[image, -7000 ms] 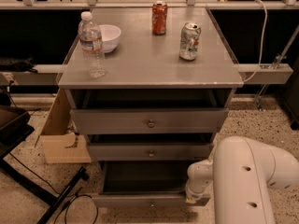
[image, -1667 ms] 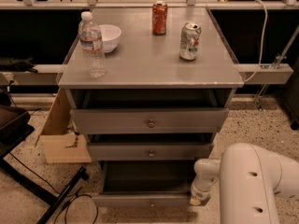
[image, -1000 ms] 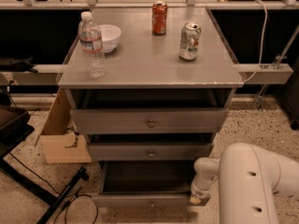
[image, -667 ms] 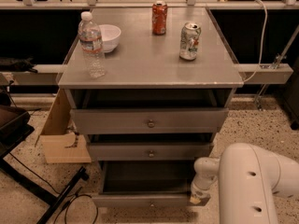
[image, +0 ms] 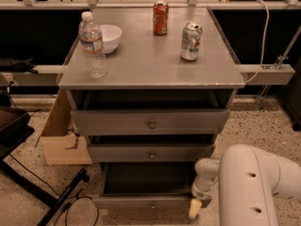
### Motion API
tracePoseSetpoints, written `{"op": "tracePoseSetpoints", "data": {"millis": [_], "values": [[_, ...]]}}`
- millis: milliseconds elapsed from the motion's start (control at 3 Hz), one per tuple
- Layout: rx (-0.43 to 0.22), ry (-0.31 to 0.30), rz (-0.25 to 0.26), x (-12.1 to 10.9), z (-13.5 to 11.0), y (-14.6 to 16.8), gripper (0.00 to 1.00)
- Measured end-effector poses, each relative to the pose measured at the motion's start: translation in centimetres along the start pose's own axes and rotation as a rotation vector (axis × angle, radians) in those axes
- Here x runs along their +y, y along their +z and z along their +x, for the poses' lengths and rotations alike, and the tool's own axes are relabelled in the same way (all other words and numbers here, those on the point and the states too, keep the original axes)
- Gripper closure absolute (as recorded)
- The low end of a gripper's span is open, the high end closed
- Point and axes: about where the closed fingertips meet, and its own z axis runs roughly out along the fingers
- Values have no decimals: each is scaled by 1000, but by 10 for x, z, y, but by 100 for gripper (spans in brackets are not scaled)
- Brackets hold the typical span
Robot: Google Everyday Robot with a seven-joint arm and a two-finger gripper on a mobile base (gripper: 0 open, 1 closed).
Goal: Open bottom drawer
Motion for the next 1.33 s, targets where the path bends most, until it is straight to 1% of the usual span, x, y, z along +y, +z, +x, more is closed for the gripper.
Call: {"op": "tracePoseSetpoints", "data": {"millis": [333, 667, 1000, 1333], "values": [[8, -16, 23, 15, 0, -16, 0], [-24, -41, 195, 13, -15, -76, 0], [-105, -100, 421, 29, -36, -166, 0], [-117, -110, 505, 81, -22, -217, 0]]}}
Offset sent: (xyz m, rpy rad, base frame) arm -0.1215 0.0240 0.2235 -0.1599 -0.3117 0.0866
